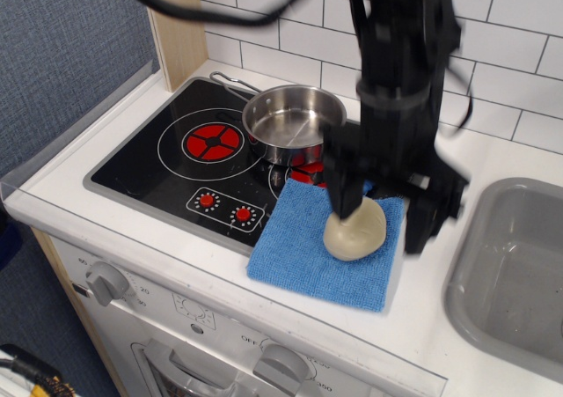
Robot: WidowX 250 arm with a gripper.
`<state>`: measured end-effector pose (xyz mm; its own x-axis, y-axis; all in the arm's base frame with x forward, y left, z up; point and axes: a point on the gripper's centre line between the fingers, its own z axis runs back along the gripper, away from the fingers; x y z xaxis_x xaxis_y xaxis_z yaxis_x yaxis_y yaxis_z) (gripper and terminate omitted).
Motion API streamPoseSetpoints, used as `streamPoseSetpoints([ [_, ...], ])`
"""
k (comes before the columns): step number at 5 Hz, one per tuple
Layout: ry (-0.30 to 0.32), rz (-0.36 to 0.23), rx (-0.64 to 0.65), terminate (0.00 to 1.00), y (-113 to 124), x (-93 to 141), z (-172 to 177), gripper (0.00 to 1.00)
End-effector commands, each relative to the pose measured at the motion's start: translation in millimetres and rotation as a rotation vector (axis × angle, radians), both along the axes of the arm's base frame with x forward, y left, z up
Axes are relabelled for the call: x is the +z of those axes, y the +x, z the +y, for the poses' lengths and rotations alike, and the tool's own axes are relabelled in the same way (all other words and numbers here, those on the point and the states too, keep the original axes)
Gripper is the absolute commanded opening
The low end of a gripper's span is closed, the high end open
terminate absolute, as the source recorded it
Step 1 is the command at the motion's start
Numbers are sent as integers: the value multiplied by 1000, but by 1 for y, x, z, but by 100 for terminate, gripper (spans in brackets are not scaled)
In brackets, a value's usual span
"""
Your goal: Move the potato to the upper left of cooktop
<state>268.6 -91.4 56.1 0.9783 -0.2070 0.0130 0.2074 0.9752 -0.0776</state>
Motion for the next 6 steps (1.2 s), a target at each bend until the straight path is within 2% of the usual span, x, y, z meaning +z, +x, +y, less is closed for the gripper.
streamPoseSetpoints([
  [1, 71, -7, 21, 0, 19, -8, 6, 100],
  [3, 81, -42, 21, 0, 29, 11, 7, 100],
  [5, 126, 13, 75, 0, 29, 8, 28, 100],
  [6, 160, 71, 98, 0, 29, -5, 35, 100],
])
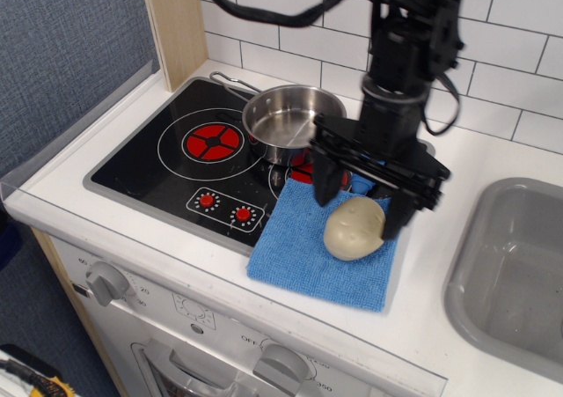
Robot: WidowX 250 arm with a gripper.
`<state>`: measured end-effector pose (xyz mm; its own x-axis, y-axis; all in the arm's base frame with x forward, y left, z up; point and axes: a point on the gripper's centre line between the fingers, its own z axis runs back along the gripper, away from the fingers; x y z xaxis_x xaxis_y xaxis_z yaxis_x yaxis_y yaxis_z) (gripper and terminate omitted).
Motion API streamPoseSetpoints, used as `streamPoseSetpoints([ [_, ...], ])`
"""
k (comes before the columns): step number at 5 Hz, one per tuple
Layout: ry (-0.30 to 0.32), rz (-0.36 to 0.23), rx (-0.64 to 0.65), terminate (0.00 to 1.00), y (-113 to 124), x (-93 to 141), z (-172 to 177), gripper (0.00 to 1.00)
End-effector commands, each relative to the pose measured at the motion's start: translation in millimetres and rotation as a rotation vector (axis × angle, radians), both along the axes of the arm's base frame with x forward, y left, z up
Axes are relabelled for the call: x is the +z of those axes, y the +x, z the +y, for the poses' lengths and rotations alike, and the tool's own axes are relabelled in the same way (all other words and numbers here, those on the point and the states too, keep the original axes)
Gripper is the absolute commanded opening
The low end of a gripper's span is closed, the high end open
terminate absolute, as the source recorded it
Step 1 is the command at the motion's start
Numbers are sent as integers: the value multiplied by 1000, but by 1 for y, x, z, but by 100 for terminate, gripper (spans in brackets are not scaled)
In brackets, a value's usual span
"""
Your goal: Move the potato to the upper left of cooktop
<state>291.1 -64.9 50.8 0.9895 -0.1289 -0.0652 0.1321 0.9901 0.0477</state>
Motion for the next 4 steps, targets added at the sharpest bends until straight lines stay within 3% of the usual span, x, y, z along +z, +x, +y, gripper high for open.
streamPoseSetpoints([
  [1, 22, 61, 22, 0, 4, -18, 6, 100],
  [2, 9, 72, -25, 0, 0, -26, -6, 100],
  [3, 14, 16, -86, 0, -2, -13, -17, 0],
  [4, -1, -70, -108, 0, -5, 13, -22, 0],
])
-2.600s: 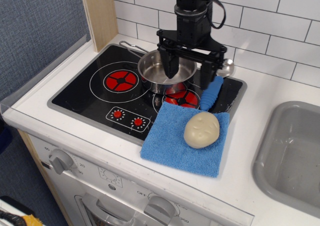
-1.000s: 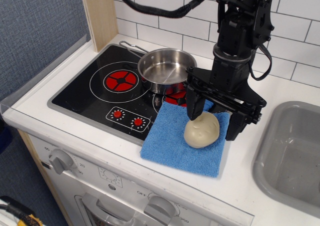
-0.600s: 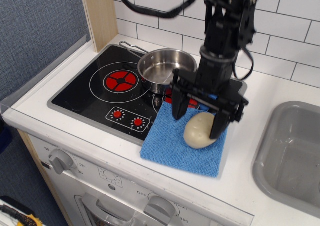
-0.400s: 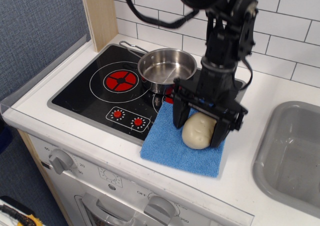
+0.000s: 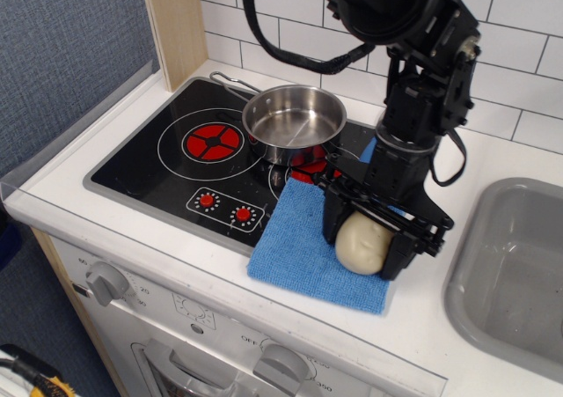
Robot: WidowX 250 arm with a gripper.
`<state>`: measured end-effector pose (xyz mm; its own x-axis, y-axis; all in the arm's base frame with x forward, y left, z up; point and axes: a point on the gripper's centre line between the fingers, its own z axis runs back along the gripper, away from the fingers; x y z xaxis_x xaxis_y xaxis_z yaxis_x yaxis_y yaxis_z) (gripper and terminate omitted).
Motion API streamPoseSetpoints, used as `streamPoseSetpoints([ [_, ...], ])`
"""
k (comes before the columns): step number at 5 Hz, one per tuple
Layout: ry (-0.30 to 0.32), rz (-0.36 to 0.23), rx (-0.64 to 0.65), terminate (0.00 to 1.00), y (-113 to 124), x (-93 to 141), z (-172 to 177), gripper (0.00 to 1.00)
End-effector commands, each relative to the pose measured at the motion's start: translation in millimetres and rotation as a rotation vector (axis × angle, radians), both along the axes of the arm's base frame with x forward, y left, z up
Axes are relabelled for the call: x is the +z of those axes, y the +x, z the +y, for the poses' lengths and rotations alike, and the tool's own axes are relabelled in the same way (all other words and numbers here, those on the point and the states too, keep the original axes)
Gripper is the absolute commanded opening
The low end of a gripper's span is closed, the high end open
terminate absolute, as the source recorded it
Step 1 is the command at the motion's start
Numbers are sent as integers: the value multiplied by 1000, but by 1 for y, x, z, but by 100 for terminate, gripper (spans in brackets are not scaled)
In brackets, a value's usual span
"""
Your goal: Move the potato to the upper left of cooktop
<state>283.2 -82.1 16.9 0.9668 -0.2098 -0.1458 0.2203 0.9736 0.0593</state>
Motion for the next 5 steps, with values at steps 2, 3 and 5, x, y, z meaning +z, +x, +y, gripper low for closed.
streamPoseSetpoints([
  [2, -23, -281, 183, 0, 22, 101, 66, 0],
  [3, 14, -270, 253, 0, 47, 94, 117, 0],
  [5, 75, -190, 382, 0, 68, 59, 219, 0],
])
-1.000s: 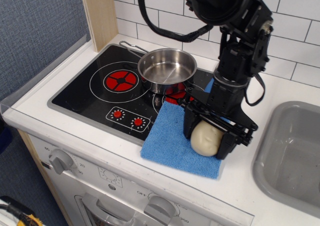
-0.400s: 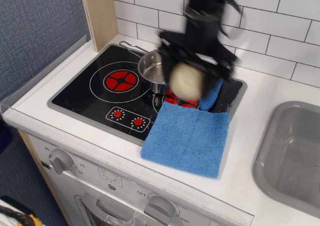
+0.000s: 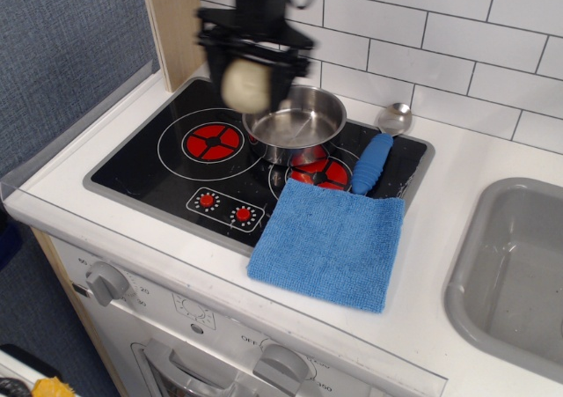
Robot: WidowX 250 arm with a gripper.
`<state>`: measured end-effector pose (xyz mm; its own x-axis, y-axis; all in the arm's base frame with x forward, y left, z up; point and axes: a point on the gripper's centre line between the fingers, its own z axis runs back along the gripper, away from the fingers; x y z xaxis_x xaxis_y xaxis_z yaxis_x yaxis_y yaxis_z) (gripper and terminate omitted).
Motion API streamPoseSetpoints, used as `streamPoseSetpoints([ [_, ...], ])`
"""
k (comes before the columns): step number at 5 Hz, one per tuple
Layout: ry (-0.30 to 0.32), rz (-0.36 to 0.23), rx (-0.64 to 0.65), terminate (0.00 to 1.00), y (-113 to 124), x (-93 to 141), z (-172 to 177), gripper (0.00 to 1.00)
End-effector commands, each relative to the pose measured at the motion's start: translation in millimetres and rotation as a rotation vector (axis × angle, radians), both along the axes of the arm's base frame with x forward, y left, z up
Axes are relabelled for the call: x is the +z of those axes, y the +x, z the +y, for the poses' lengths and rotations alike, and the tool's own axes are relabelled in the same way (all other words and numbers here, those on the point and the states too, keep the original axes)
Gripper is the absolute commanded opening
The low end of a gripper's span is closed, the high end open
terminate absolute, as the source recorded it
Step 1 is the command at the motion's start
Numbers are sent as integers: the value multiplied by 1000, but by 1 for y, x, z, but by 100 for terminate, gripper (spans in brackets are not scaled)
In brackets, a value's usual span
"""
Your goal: Move the potato to the upper left of cooktop
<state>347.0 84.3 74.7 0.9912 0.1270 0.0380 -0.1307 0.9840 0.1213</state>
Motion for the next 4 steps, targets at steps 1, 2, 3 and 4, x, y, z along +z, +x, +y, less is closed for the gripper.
streamPoseSetpoints([
  [1, 34, 25, 60, 0, 7, -3, 96, 0],
  [2, 63, 19, 64, 0, 3, -7, 105, 0],
  [3, 56, -17, 67, 0, 5, -17, 111, 0],
  [4, 11, -50, 19, 0, 13, -27, 101, 0],
])
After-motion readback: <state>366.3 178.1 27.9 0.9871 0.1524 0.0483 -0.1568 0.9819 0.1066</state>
